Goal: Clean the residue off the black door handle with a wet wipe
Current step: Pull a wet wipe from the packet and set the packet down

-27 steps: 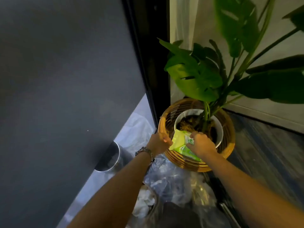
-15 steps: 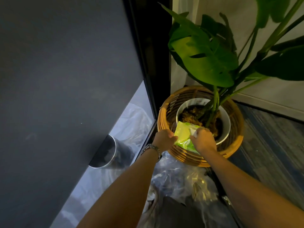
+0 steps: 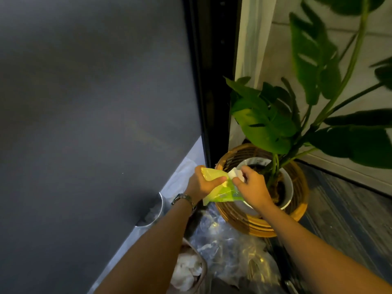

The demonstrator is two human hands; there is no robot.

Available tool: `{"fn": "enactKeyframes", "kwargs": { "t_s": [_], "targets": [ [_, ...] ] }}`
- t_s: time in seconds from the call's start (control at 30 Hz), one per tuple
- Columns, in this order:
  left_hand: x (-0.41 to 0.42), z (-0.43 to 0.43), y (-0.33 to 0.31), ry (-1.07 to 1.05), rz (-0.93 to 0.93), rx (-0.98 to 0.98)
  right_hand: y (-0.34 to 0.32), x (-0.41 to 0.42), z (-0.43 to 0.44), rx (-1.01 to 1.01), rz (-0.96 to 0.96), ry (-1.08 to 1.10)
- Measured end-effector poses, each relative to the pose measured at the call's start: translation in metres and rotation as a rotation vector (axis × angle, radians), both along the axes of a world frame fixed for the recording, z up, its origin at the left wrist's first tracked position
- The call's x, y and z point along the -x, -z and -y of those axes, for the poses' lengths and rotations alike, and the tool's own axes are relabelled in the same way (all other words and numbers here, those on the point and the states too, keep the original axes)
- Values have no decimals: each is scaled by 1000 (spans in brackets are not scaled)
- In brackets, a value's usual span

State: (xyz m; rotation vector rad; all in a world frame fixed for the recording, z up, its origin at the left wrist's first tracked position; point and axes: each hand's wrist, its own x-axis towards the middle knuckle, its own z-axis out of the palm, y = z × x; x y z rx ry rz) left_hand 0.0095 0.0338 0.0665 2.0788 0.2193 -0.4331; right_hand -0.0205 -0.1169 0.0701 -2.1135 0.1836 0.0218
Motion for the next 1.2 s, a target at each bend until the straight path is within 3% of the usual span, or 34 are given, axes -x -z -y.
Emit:
{"fn": "enactKeyframes", "kwargs": {
  "t_s": [0.2,0.43,0.67,0.87,1.0,1.13,1.2],
  "targets": [
    [7,-36,-127,-198,159,98,-111,-3,-47,-121,271,30],
    [47,-62,-257,-420,511,27,-223,8,-95,-288,535,106],
    [101,-89,-342,-517,734,-28,-293,31,-123,-461,602,133],
    [138,-103,-375,-511,826,-105,-316,53,-142,-387,589,-29],
    [158,-121,-381,-440,994,-375,-329,60,-154,-435,501,-174],
    [171,-140,-382,-145,1185,-980,-339,67,-166,-371,559,-218],
    [173,-145,-382,21,1189,-1197,-343,69,-172,-318,592,-225]
  ]
}}
